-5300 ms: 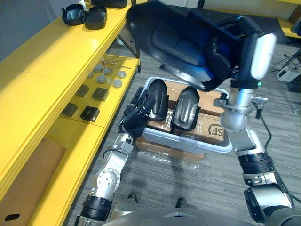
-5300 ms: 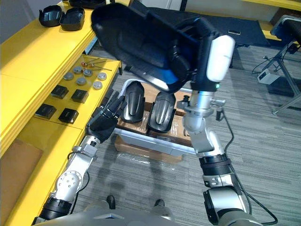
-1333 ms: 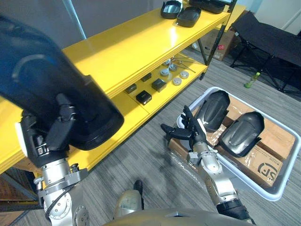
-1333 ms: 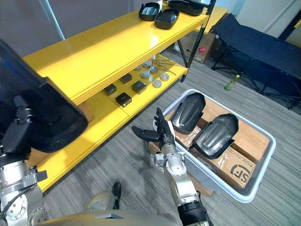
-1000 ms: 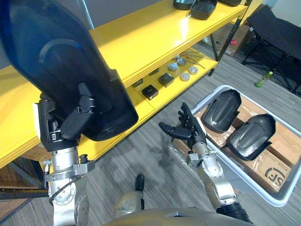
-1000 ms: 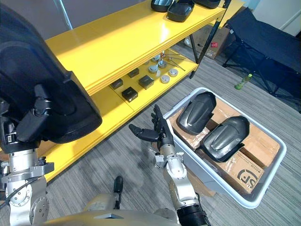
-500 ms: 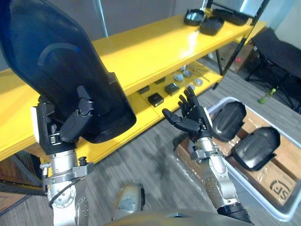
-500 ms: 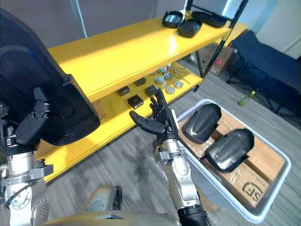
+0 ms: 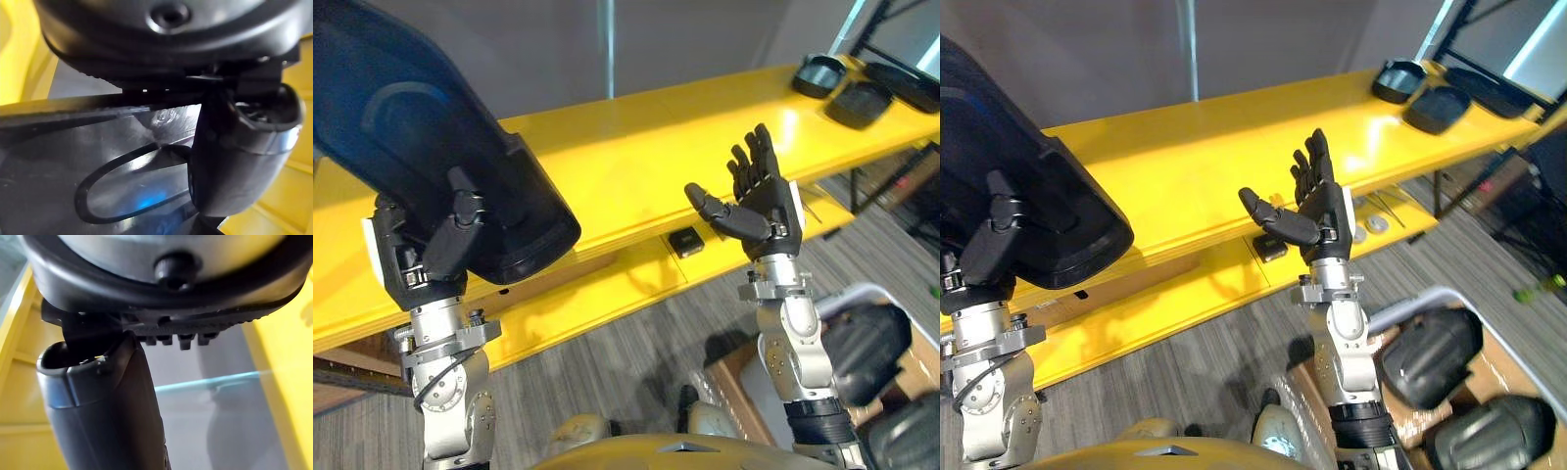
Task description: Walk over and take three plastic housings, then place them on the shelf
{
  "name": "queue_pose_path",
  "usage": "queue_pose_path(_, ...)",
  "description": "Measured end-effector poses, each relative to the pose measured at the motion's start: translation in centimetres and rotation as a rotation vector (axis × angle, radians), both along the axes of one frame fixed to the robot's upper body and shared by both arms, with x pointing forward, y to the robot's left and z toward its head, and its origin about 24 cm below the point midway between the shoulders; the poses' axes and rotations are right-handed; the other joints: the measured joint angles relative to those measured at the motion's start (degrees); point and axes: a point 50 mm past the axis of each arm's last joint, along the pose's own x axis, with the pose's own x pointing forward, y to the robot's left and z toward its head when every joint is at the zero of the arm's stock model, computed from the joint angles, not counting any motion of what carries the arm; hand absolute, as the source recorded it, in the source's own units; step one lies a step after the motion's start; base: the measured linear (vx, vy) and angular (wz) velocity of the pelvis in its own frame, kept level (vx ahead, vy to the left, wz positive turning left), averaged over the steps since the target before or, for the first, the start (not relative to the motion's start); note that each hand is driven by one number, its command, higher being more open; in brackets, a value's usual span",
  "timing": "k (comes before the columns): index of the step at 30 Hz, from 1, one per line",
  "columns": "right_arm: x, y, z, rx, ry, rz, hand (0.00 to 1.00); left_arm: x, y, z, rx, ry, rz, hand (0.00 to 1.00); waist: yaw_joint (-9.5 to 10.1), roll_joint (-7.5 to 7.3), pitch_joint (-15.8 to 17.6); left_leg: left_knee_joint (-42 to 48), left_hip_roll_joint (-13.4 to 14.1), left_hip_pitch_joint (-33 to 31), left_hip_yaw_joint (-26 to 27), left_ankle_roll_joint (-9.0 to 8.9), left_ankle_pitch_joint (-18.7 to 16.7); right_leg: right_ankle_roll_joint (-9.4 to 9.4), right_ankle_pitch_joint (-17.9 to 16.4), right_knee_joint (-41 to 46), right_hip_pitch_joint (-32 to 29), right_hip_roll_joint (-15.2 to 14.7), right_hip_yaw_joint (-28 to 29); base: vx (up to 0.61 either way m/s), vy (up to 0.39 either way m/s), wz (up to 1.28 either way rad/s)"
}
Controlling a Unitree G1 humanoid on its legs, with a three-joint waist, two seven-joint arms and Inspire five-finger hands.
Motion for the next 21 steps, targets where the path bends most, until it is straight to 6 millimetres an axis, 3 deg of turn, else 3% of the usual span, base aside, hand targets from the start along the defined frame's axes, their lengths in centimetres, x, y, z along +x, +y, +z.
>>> queue_pose_path(2, 0.3, -0.3, 0.7, -0.026, -0.025, -0.001, 1.00, -0.4, -0.1, -0.8, -0.041, 0.026, 0.010, 0.00, 0.53, 2.20, -0.5, 2.5, 3.0, -0.4, 0.2, -1.99, -1.7, -1.26, -0.7, -1.8, 2.3, 2.6, -1.5, 0.28, -0.240, 0.27)
queue_pose_path(4, 0.3, -1.0, 1.0, -0.033, -0.035, -0.021, 1.00, -0.3, -0.3, -1.1, -0.050, 0.041, 0.002, 0.00, 0.24, 3.20, -1.0, 5.1, 4.8, -1.4, 1.9, -2.25, -1.8, -2.31, -1.4, -3.3, 4.0, 4.1, -3.2, 0.23, -0.186, 0.26)
queue_pose_path(6, 0.1, -1.9, 1.0, -0.039, -0.038, -0.051, 1.00, -0.1, -0.5, -1.1, -0.042, 0.042, -0.022, 0.00, -0.13, 4.21, -0.5, 13.2, 6.4, -4.1, 5.3, -2.80, -1.5, -2.83, -1.8, -5.4, 6.9, 5.2, -4.2, 0.17, -0.109, 0.21)
queue_pose_path(7, 0.0, -2.6, 1.0, -0.050, -0.034, -0.074, 1.00, 0.3, -0.7, -1.3, -0.039, 0.049, -0.043, 0.00, -0.72, 5.02, 0.2, 21.9, 8.0, -7.2, 8.5, -4.31, 0.3, -3.45, -2.2, -7.4, 10.3, 5.4, -4.8, 0.14, -0.032, 0.20)
queue_pose_path(8, -0.1, -2.9, 1.0, -0.048, -0.036, -0.089, 1.00, 0.5, -0.7, -1.6, -0.027, 0.066, -0.055, 0.00, -1.04, 5.39, 0.1, 23.9, 10.3, -8.4, 12.6, -3.75, -1.3, -3.15, -2.0, -8.7, 12.6, 5.1, -5.3, 0.13, -0.018, 0.20)
queue_pose_path(9, -0.2, -3.2, 1.1, -0.047, -0.045, -0.099, 1.00, 0.7, -0.9, -1.7, -0.028, 0.072, -0.065, 0.00, -1.40, 5.50, -0.2, 22.4, 11.5, -8.9, 14.3, -3.77, -2.1, -3.10, -1.9, -9.2, 13.2, 4.9, -5.8, 0.11, 0.004, 0.18)
queue_pose_path(11, -0.7, -4.5, 1.6, -0.038, -0.095, -0.165, 1.00, 2.0, -2.2, -1.6, -0.016, 0.062, -0.149, 0.00, -2.83, 6.47, -0.7, 9.5, 14.4, -10.2, 17.9, -4.49, -1.6, -2.00, -1.3, -11.5, 14.5, 3.6, -7.5, 0.12, 0.077, 0.38)
queue_pose_path(12, -0.8, -4.9, 1.6, -0.034, -0.094, -0.185, 1.00, 2.4, -2.6, -1.5, -0.012, 0.055, -0.179, 0.00, -3.05, 6.67, -0.8, 5.8, 14.5, -10.0, 17.9, -4.52, -0.1, -1.71, -1.1, -11.7, 14.7, 3.1, -7.6, 0.15, 0.183, 0.21)
queue_pose_path(13, -1.1, -5.4, 1.3, -0.030, -0.080, -0.220, 1.00, 3.0, -3.7, -1.2, 0.000, 0.046, -0.247, 0.00, -3.28, 6.85, -0.9, 1.1, 14.5, -8.5, 19.5, -4.99, 7.3, -0.95, -1.0, -11.9, 14.9, 2.1, -7.4, 0.15, 0.271, -0.02)
queue_pose_path(14, -1.4, -5.6, 0.8, -0.018, -0.058, -0.248, 1.00, 3.7, -4.4, -0.8, 0.029, 0.040, -0.308, 0.00, -3.49, 6.25, -0.7, -1.7, 12.4, -6.4, 20.9, -3.67, 8.9, 0.20, -1.0, -12.0, 15.2, 0.3, -6.9, 0.12, 0.230, -0.14)
queue_pose_path(17, -1.4, -4.7, 0.2, -0.029, -0.040, -0.222, 1.00, 5.0, -4.8, 0.0, 0.087, 0.059, -0.369, 0.00, -5.09, 3.92, 0.4, -6.0, 9.2, -3.2, 24.0, -2.04, 10.3, 1.38, -0.2, -12.1, 15.1, -2.6, -5.6, 0.08, 0.194, -0.24)
queue_pose_path(21, -2.3, -4.6, -0.9, -0.042, -0.003, -0.179, 1.00, 6.3, -4.8, -0.2, 0.092, 0.119, -0.363, 0.00, -6.39, 2.74, 0.2, -9.5, 7.4, 0.4, 26.5, -1.56, 10.5, 2.11, 0.3, -11.9, 15.2, -3.9, -4.8, 0.03, 0.093, -0.32)
